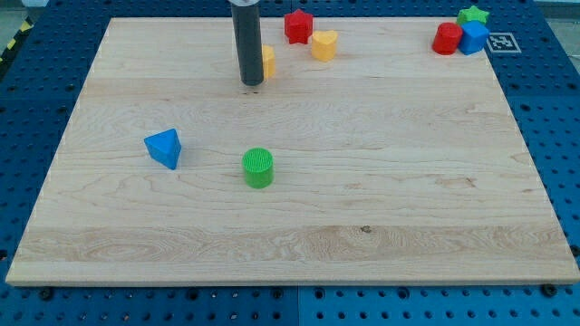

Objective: Move blue triangle a bit right

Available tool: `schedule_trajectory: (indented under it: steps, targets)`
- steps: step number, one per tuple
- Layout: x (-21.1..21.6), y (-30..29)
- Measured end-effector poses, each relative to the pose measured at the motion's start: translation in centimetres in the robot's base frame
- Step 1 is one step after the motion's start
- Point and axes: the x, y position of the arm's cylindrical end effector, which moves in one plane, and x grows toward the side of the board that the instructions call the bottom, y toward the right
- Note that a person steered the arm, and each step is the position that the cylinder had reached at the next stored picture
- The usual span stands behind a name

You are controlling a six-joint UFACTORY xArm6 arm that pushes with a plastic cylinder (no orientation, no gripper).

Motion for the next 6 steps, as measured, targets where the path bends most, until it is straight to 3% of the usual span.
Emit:
schedule_trajectory:
  steps: [2,3,4,5,6]
  targets:
    - [-3.8,2.3]
    - [-4.2,-1.0]
    - [-1.9,-14.0]
    - [2.5,-22.2]
    - [11.4,-22.5]
